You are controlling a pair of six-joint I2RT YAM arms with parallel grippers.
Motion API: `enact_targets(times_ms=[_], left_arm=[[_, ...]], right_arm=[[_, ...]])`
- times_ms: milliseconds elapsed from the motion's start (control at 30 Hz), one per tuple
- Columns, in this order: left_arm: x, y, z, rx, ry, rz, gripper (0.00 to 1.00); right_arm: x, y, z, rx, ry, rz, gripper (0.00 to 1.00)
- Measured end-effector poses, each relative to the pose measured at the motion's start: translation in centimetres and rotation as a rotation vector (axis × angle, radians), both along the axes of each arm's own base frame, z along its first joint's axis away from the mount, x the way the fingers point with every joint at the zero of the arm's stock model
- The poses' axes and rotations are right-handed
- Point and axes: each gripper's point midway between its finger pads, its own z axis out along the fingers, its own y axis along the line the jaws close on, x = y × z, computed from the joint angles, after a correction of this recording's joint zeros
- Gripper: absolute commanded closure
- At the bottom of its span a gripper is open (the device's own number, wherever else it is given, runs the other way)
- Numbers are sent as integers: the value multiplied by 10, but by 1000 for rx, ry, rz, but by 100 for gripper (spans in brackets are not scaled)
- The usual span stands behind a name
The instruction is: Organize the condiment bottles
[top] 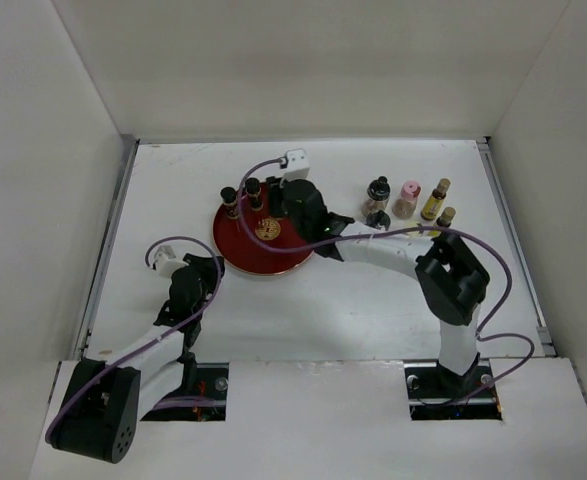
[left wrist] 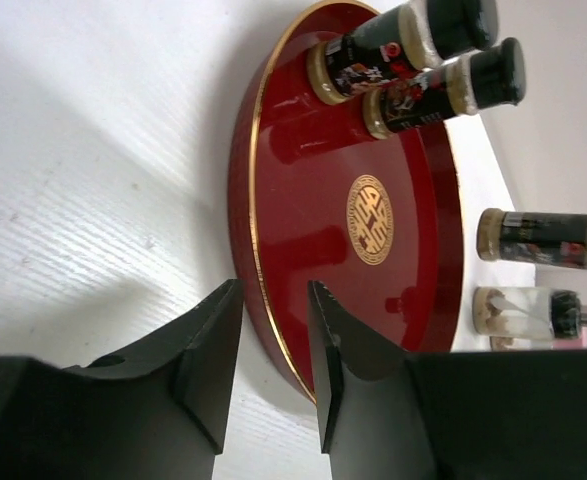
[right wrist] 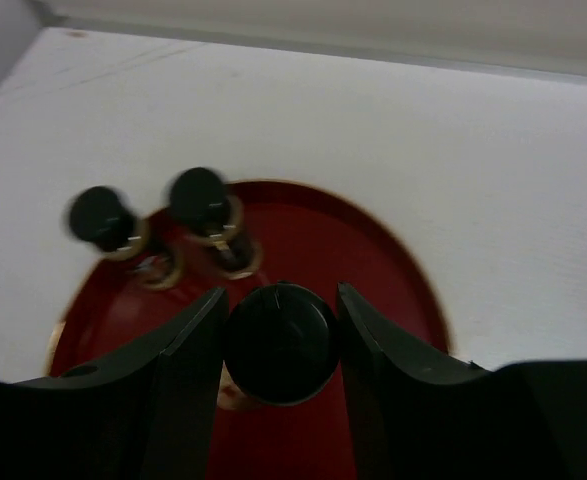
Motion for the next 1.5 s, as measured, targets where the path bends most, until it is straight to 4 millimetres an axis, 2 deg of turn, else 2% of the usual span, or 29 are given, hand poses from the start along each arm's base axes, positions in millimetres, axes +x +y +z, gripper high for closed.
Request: enact_targets(times_ms=[133,200,333,467,633,733,867,1000,1133,1367,1500], left_arm=[[-3,5,-6,7,28,18,72],[-4,7,-10,6,43,27,72],[-7,13,-17,8,74,48,76],[-11,14,-24,11,105,50,78],[-13,14,-28,11,124,52,74],[-14,14,-29,10,128,52,70],[-14,12,-29,11,131,46,64],[-14,12,-29,10,130,46,60],[-13,12,-27,8,121,45,58],[-12,9,-24,5,109,36,58],[-11,7,-23,4,101,30,58]], right_arm=[[-29,67,17,56,-21,140,62],[-34,90,20,81,-23,181,62],[-35,123,14,109,-12,224,62],[-33,143,-10,97,10,245,62],[-33,156,-48,48,55,260,62],[-35,160,-62,26,73,266,62],[-37,166,-59,22,63,276,57],[-46,172,-61,14,64,293,40],[-53,177,-63,12,68,306,31],[-56,178,-65,17,71,305,25],[-60,170,-79,0,94,295,23]])
